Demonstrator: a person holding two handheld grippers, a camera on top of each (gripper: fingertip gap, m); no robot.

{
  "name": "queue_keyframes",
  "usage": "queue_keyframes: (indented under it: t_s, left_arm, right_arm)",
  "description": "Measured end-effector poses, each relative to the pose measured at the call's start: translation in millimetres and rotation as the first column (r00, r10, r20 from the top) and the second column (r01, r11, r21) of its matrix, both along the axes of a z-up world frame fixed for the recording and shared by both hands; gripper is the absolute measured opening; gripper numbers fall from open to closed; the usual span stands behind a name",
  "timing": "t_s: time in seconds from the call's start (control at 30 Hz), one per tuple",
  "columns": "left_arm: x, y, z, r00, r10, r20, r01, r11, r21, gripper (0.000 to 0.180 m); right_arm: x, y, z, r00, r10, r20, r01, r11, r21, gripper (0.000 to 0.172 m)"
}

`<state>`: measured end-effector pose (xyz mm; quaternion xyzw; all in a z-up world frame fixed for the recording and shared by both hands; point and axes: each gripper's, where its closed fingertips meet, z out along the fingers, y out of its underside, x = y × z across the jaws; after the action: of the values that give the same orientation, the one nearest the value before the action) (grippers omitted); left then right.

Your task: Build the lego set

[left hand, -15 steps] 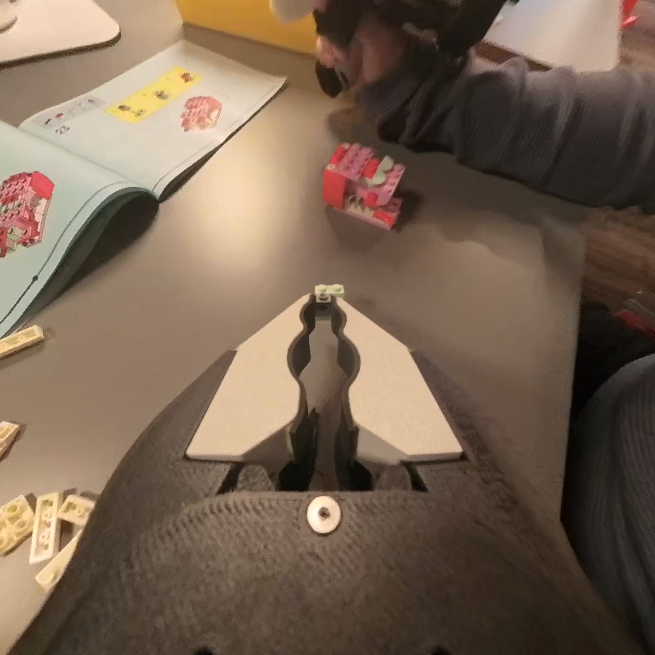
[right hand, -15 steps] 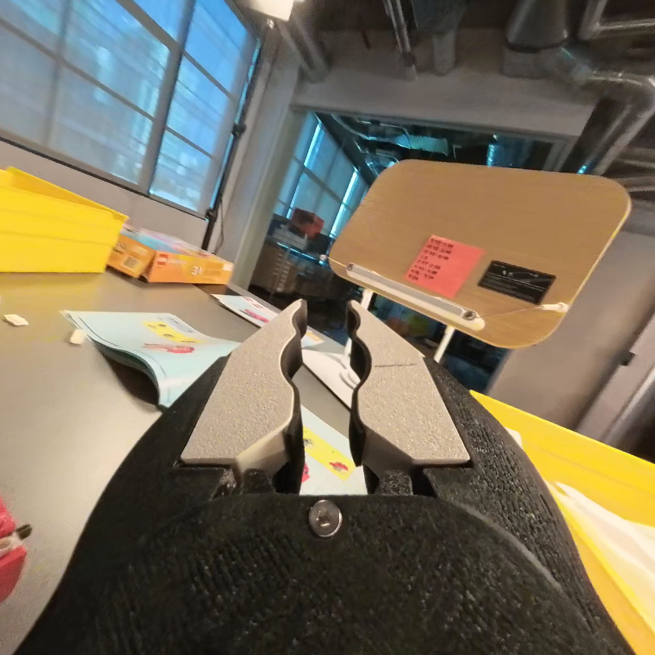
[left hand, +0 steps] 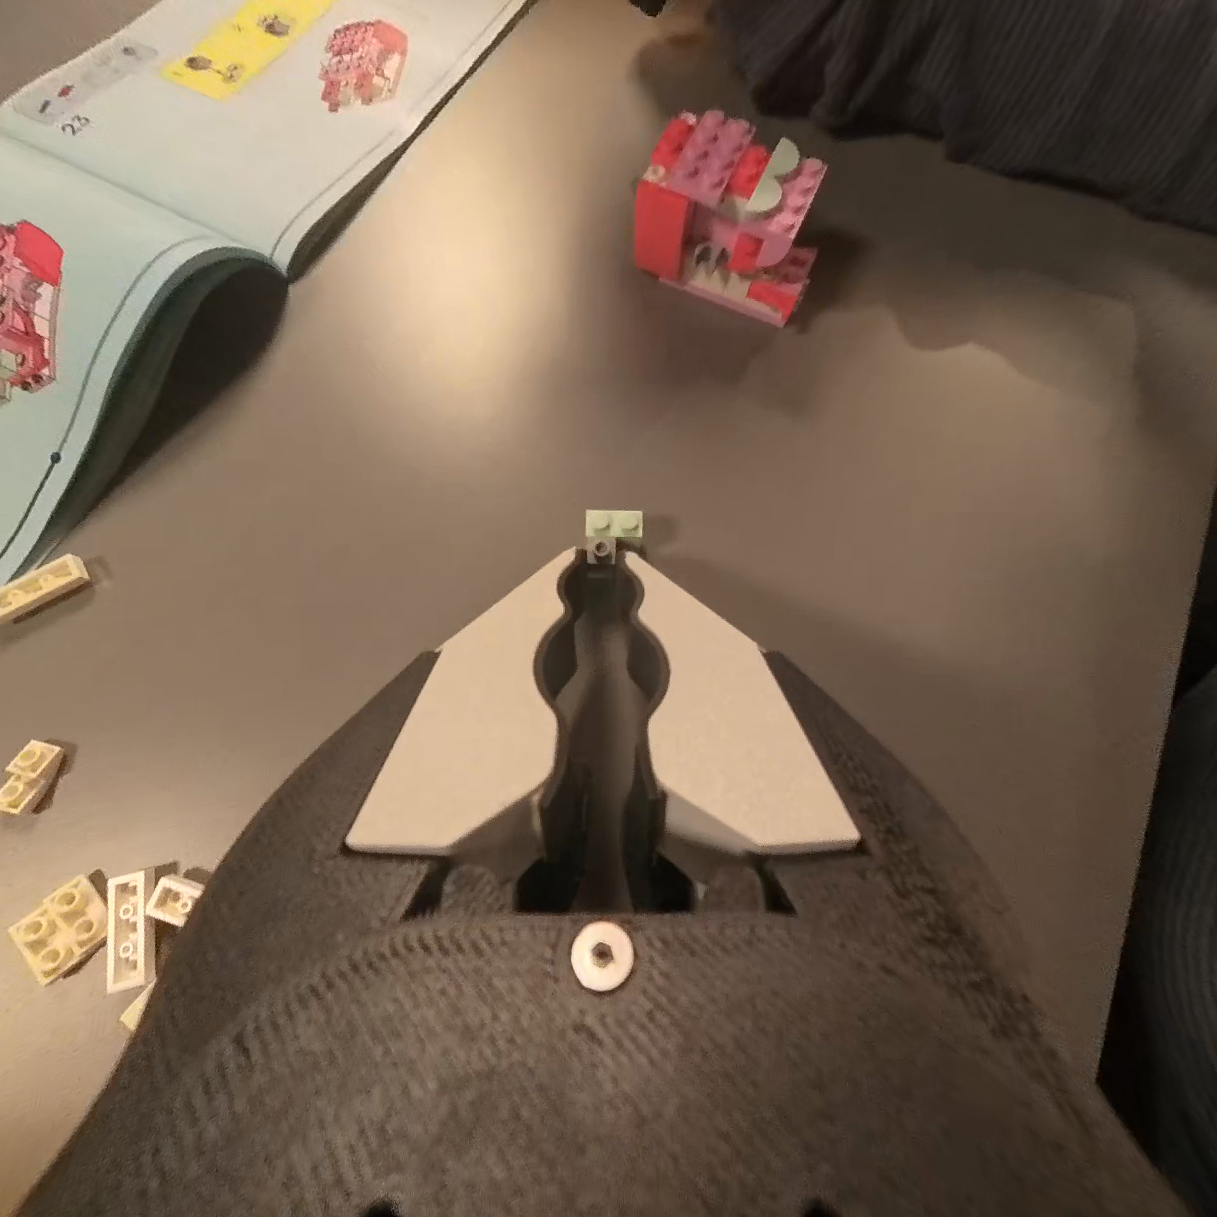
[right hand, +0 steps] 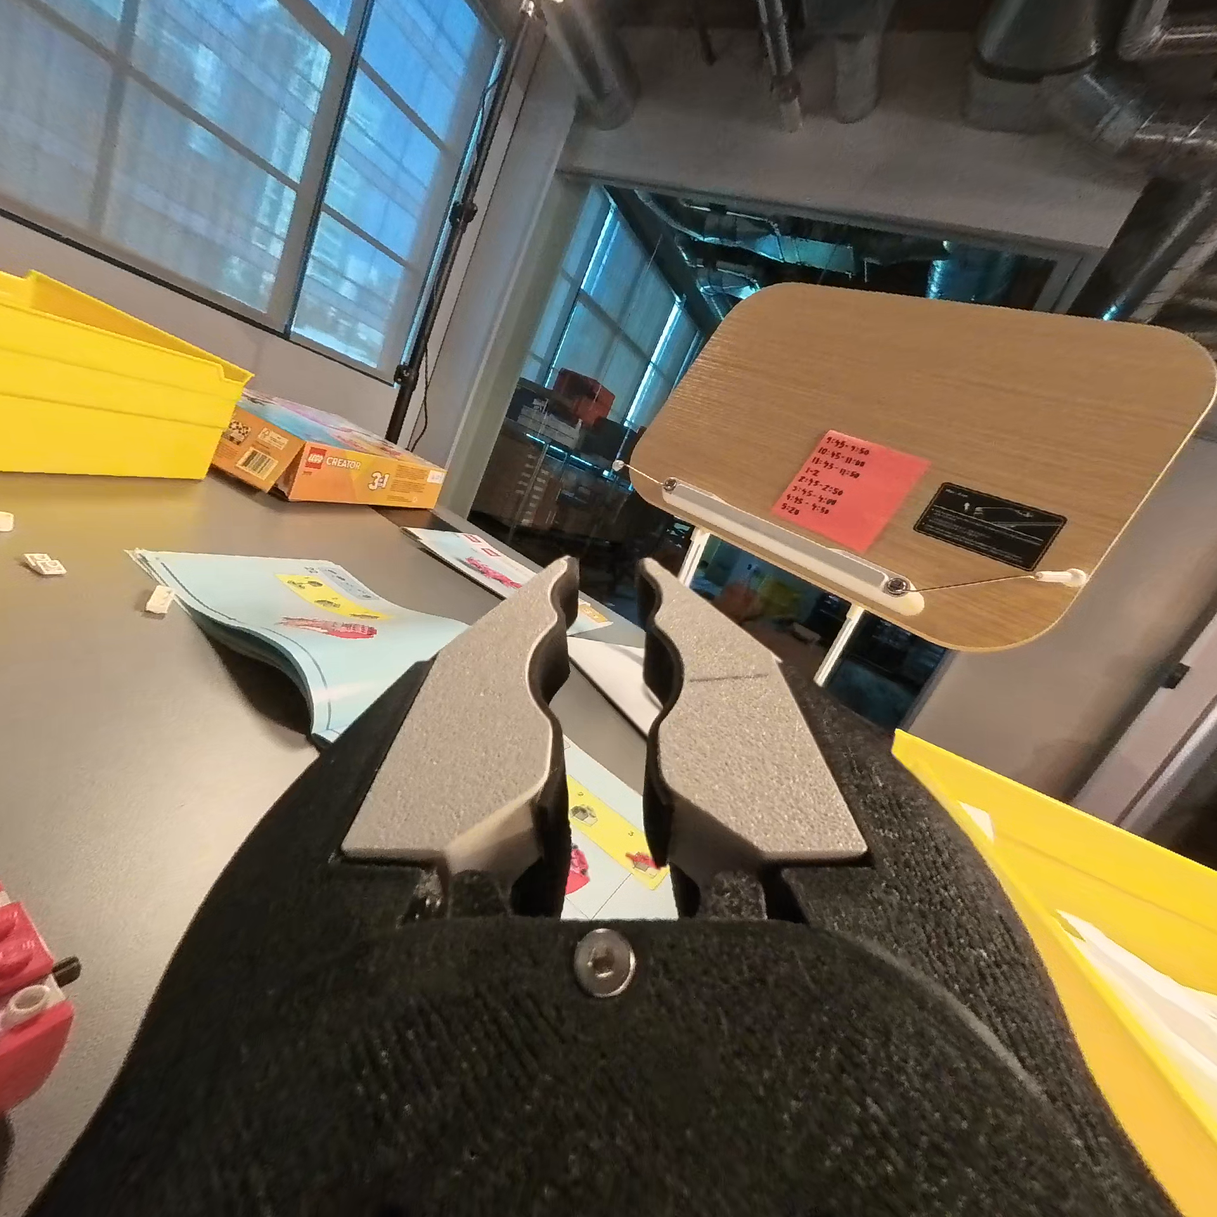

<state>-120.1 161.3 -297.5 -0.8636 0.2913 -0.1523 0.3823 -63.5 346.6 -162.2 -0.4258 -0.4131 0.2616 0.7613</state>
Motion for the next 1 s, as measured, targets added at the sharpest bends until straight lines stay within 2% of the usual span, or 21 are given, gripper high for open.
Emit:
queue_keyframes:
  t_s: [0.2,0.27,0.33,0.43,0.5,0.63,0.77,0.87,1.0]
  left_arm:
    - [1.3,-0.3,0.7,0.999,0.018,0.046,-0.016,0.999,-0.032,0.011]
    - [-1.2,3.4,3.9,0.994,0.070,0.084,-0.067,0.997,-0.039,0.039]
    - [-1.8,4.9,11.9,0.987,0.094,0.131,-0.092,0.996,-0.021,0.053]
    - [-5.9,4.0,31.7,0.978,0.125,0.170,-0.134,0.990,0.042,0.063]
    - [-10.2,1.1,54.2,0.972,0.137,0.190,-0.163,0.978,0.130,0.065]
    - [-30.0,-11.6,115.3,0.940,0.168,0.298,-0.258,0.920,0.295,0.063]
    - [-75.0,-26.7,167.2,0.871,0.274,0.407,-0.442,0.800,0.405,0.060]
    - [-105.4,-39.8,187.7,0.822,0.353,0.448,-0.546,0.713,0.441,0.059]
    - [-126.3,-52.9,197.2,0.797,0.393,0.459,-0.589,0.673,0.447,0.054]
  right_arm:
    - [-1.6,-0.2,-1.7,1.000,0.006,0.009,-0.006,1.000,-0.005,0.015]
    - [-0.9,0.2,-1.1,1.000,0.004,0.005,-0.004,1.000,-0.005,0.015]
    - [0.2,0.8,-0.3,1.000,0.000,-0.001,0.000,1.000,-0.004,0.013]
    - [2.2,2.3,1.0,1.000,-0.005,-0.012,0.005,1.000,-0.009,0.012]
    - [4.2,4.0,2.3,1.000,-0.013,-0.023,0.013,1.000,-0.014,0.011]
    - [8.6,9.4,3.6,0.998,-0.033,-0.046,0.031,0.999,-0.036,0.009]
    - [10.5,12.9,3.2,0.998,-0.046,-0.052,0.044,0.998,-0.050,0.008]
    - [9.6,12.7,1.9,0.998,-0.048,-0.042,0.046,0.998,-0.048,0.007]
    - [8.4,11.9,0.7,0.998,-0.049,-0.030,0.048,0.998,-0.042,0.007]
